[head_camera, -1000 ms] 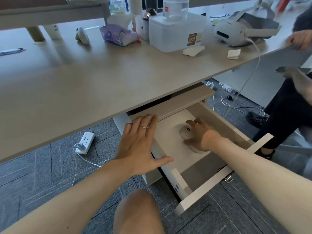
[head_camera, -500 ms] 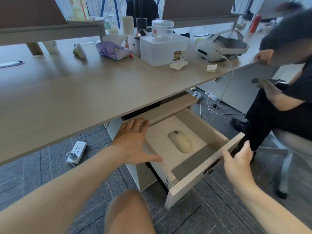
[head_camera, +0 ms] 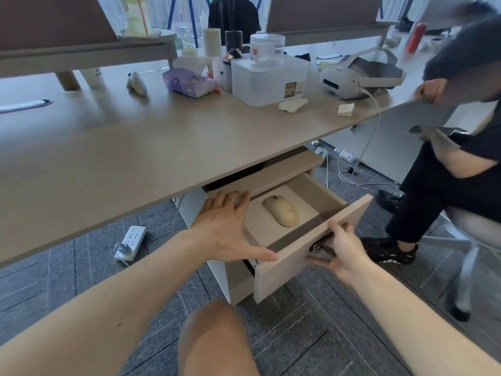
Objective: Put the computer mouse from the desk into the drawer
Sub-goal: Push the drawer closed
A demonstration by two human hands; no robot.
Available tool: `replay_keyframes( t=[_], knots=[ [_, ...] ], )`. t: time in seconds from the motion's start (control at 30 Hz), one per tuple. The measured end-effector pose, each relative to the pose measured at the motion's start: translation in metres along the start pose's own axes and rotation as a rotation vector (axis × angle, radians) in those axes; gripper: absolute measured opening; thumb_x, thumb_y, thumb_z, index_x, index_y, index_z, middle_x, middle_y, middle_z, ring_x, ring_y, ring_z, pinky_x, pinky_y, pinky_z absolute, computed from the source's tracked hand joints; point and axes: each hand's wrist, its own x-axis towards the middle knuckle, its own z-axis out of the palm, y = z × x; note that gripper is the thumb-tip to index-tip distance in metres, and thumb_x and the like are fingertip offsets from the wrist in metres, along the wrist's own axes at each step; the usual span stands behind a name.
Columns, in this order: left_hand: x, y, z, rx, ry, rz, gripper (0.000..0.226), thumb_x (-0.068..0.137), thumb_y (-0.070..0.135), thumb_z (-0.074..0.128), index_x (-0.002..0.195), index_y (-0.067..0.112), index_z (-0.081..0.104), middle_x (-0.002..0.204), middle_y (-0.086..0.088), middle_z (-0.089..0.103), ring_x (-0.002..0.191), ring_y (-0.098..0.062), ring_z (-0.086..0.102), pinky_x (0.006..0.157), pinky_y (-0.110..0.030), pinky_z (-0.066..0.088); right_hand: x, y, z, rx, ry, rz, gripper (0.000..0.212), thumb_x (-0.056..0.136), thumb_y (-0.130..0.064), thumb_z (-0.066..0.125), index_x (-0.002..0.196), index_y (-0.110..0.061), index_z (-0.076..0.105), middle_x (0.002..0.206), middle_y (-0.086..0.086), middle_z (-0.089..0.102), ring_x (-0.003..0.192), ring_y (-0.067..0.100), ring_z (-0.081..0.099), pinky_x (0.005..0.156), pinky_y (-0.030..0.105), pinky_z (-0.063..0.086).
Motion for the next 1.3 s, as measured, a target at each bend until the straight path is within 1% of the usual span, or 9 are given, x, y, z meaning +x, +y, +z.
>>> replay_keyframes(
  t=[0.1, 0.27, 0.37, 0.47, 0.57, 0.73, 0.83, 1.0, 1.3],
  knots=[
    [0.002, -0.004, 0.003, 0.014, 0.034, 0.016, 0.148, 0.055, 0.104, 0.044, 0.162, 0.013, -0.003, 0.168, -0.008, 0.015, 0.151, -0.028, 0.012, 0.120, -0.044, 0.015, 0.012, -0.003, 0.018, -0.005, 0.006, 0.009, 0.058, 0.102, -0.031, 0.048, 0.154, -0.035, 0.022, 0.153, 0.003, 0.034, 0.139, 0.037, 0.035, 0.078, 0.067, 0.055],
    [0.007, -0.019, 0.012, 0.014, 0.153, 0.065, 0.129, 0.068, 0.090, 0.054, 0.162, 0.014, 0.007, 0.164, -0.005, 0.024, 0.148, -0.025, 0.019, 0.120, -0.040, 0.019, 0.031, -0.009, 0.053, -0.006, 0.005, 0.015, 0.050, 0.103, -0.029, 0.046, 0.150, -0.032, 0.029, 0.151, 0.005, 0.037, 0.136, 0.038, 0.036, 0.080, 0.065, 0.055],
    [0.012, -0.031, 0.021, -0.050, 0.251, 0.108, 0.108, 0.079, 0.069, 0.063, 0.162, 0.018, 0.017, 0.161, 0.000, 0.032, 0.145, -0.021, 0.024, 0.118, -0.035, 0.021, 0.045, -0.012, 0.071, -0.004, 0.007, 0.017, 0.049, 0.102, -0.030, 0.047, 0.149, -0.033, 0.031, 0.143, 0.003, 0.040, 0.132, 0.036, 0.039, 0.082, 0.065, 0.055],
    [0.017, -0.044, 0.030, -0.084, 0.333, 0.160, 0.091, 0.082, 0.048, 0.069, 0.158, 0.018, 0.031, 0.152, 0.000, 0.046, 0.135, -0.021, 0.038, 0.111, -0.034, 0.030, 0.057, -0.013, 0.087, 0.007, -0.005, 0.004, 0.048, 0.101, -0.033, 0.050, 0.146, -0.033, 0.036, 0.141, 0.002, 0.044, 0.120, 0.031, 0.043, 0.077, 0.063, 0.057],
    [0.021, -0.053, 0.036, -0.087, 0.398, 0.227, 0.079, 0.081, 0.026, 0.072, 0.153, 0.014, 0.042, 0.143, -0.003, 0.055, 0.126, -0.024, 0.047, 0.104, -0.036, 0.039, 0.068, -0.011, 0.100, 0.035, -0.024, 0.026, 0.042, 0.101, -0.034, 0.048, 0.143, -0.036, 0.041, 0.136, 0.000, 0.046, 0.127, 0.035, 0.043, 0.072, 0.060, 0.059],
    [0.028, -0.057, 0.042, -0.104, 0.511, 0.253, 0.073, 0.072, -0.004, 0.073, 0.142, 0.011, 0.056, 0.130, -0.005, 0.065, 0.112, -0.026, 0.054, 0.094, -0.039, 0.048, 0.078, 0.005, 0.122, 0.091, -0.072, 0.043, 0.048, 0.103, -0.023, 0.042, 0.147, -0.040, 0.036, 0.155, 0.000, 0.032, 0.140, 0.040, 0.032, 0.061, 0.057, 0.059],
    [0.033, -0.055, 0.047, -0.097, 0.563, 0.240, 0.074, 0.067, -0.007, 0.073, 0.137, 0.012, 0.060, 0.125, -0.004, 0.068, 0.104, -0.028, 0.057, 0.088, -0.040, 0.050, 0.082, 0.009, 0.130, 0.078, -0.073, 0.052, 0.055, 0.101, -0.017, 0.046, 0.149, -0.041, 0.032, 0.155, -0.002, 0.029, 0.139, 0.040, 0.031, 0.061, 0.057, 0.060],
    [0.036, -0.052, 0.053, -0.101, 0.640, 0.213, 0.069, 0.067, -0.005, 0.076, 0.132, 0.014, 0.064, 0.117, -0.001, 0.069, 0.098, -0.026, 0.056, 0.083, -0.039, 0.048, 0.086, 0.008, 0.131, 0.076, -0.072, 0.027, 0.050, 0.099, -0.009, 0.047, 0.142, -0.034, 0.040, 0.130, -0.004, 0.036, 0.118, 0.035, 0.037, 0.059, 0.056, 0.059],
    [0.041, -0.055, 0.054, -0.078, 0.656, 0.231, 0.071, 0.066, -0.007, 0.077, 0.132, 0.015, 0.065, 0.119, 0.000, 0.069, 0.096, -0.027, 0.057, 0.080, -0.040, 0.050, 0.090, 0.001, 0.139, 0.034, -0.057, 0.022, 0.038, 0.098, -0.004, 0.036, 0.132, -0.018, 0.042, 0.129, 0.011, 0.047, 0.117, 0.043, 0.047, 0.051, 0.060, 0.057]
  ],
)
